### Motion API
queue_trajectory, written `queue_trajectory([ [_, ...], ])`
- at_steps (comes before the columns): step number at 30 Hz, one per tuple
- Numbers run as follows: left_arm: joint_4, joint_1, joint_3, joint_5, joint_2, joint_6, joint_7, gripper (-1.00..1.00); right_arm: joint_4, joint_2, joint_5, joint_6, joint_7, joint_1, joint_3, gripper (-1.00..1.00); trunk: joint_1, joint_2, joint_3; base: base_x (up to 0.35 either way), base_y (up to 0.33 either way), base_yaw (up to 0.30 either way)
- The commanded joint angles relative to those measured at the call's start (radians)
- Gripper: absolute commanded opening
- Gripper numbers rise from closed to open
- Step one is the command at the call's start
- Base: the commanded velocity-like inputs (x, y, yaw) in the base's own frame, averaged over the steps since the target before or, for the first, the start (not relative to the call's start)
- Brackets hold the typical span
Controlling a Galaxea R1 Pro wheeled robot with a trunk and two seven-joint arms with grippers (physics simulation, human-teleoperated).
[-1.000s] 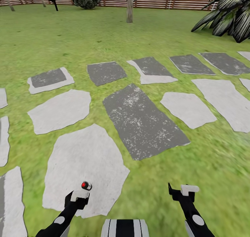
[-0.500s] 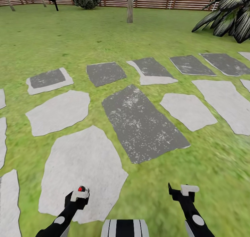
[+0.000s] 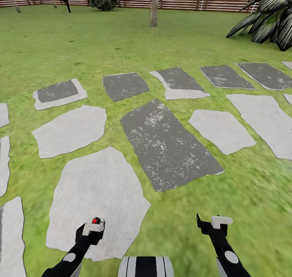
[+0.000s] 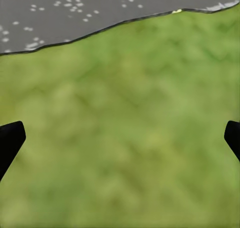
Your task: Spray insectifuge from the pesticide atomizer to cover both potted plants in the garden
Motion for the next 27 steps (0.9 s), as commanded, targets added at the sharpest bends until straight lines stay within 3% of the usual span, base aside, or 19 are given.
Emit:
queue_trajectory([
  [1,0.001,0.0,0.002,-0.008,0.0,-0.003,0.0,1.0,0.001,0.0,0.0,-0.003,-0.003,0.0,0.001,1.0,0.0,0.0,-0.001,0.0,0.0,0.007],
  [27,0.001,0.0,0.002,-0.01,-0.001,-0.003,0.0,1.0,0.0,0.0,0.0,-0.003,-0.003,-0.001,0.001,1.0,0.0,0.0,-0.001,0.039,-0.026,0.039],
])
